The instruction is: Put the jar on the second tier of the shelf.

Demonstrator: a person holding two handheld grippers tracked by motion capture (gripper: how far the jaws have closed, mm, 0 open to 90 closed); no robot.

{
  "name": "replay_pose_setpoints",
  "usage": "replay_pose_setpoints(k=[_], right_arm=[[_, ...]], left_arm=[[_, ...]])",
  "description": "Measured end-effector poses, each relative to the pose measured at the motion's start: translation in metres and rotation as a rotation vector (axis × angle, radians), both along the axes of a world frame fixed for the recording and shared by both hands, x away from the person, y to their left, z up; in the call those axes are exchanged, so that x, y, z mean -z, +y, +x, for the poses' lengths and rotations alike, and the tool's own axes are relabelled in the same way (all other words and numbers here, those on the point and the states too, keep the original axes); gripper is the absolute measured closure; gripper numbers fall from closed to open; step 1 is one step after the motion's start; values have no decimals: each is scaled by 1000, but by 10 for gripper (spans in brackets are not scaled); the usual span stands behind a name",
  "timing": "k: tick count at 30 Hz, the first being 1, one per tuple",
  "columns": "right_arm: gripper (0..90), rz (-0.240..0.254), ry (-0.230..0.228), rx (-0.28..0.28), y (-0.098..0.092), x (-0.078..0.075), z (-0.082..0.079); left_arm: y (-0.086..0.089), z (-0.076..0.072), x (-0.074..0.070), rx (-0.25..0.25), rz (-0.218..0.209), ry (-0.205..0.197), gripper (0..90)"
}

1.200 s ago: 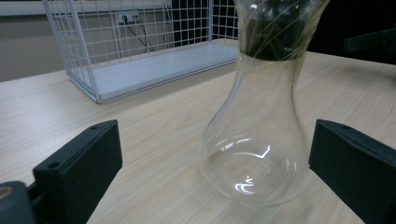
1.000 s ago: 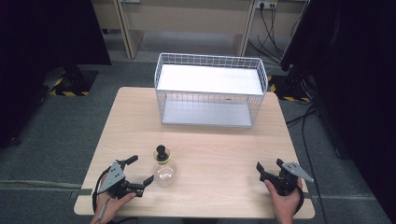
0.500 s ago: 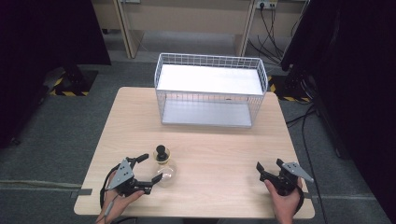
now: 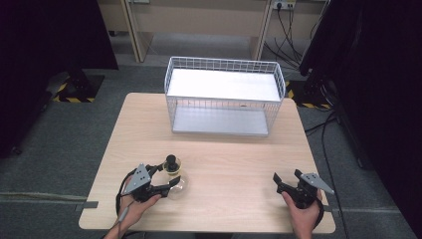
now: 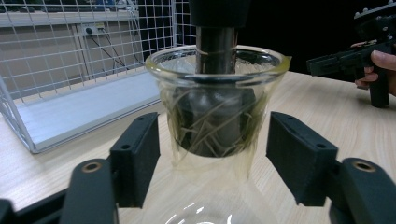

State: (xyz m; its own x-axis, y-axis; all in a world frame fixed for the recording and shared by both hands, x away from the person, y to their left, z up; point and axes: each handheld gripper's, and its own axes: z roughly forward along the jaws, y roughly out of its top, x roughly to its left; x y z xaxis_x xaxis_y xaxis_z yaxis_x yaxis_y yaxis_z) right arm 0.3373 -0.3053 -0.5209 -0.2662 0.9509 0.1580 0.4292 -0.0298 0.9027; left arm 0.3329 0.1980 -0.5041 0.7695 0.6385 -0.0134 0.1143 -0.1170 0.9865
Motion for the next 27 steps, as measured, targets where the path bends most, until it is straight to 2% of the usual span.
replay_pose_setpoints(k=[7, 13, 19, 27], right_arm=[[85, -1, 0, 0, 0, 0, 0], [84, -2, 1, -1, 0, 0, 0], [84, -1, 1, -1, 0, 0, 0], [84, 0, 2, 0, 0, 0, 0]], left_arm=[[-2, 3, -2, 2, -3, -5, 488], [-2, 3, -2, 4, -10, 3, 504], [-4, 3, -5, -2, 3, 7, 505], [-7, 4, -12, -5, -24, 5, 504]])
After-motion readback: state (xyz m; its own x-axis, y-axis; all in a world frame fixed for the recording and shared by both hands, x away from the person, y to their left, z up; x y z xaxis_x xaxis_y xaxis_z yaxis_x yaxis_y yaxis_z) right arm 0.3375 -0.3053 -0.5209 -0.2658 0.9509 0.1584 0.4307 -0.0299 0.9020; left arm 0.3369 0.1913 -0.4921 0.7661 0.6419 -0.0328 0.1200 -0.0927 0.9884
